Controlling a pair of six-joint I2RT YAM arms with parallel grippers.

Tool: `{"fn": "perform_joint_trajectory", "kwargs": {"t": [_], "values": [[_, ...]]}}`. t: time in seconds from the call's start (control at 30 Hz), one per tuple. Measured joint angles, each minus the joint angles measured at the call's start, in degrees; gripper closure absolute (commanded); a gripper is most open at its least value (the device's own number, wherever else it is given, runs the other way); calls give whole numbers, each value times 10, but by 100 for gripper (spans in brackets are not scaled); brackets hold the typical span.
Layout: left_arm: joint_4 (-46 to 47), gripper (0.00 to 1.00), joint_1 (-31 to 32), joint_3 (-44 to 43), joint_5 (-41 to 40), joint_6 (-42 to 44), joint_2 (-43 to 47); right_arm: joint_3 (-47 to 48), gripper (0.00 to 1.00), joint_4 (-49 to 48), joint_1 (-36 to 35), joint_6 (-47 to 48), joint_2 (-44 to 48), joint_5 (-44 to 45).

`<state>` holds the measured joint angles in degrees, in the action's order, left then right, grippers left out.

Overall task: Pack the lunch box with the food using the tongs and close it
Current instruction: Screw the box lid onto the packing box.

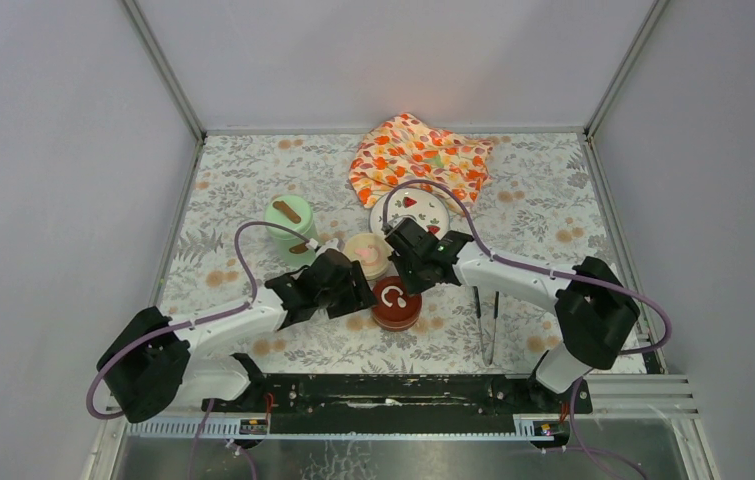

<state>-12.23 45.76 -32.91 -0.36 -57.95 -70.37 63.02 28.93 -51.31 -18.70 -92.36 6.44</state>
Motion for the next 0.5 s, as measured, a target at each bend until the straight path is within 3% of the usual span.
{"fn": "perform_joint_trajectory", "kwargs": {"t": [0.23,0.5], "values": [[7,35,2,0,1,0,-5,0,94,21,-5,1,11,-3],[7,35,2,0,1,0,-5,21,94,42,-64,-2,59,-20]]}}
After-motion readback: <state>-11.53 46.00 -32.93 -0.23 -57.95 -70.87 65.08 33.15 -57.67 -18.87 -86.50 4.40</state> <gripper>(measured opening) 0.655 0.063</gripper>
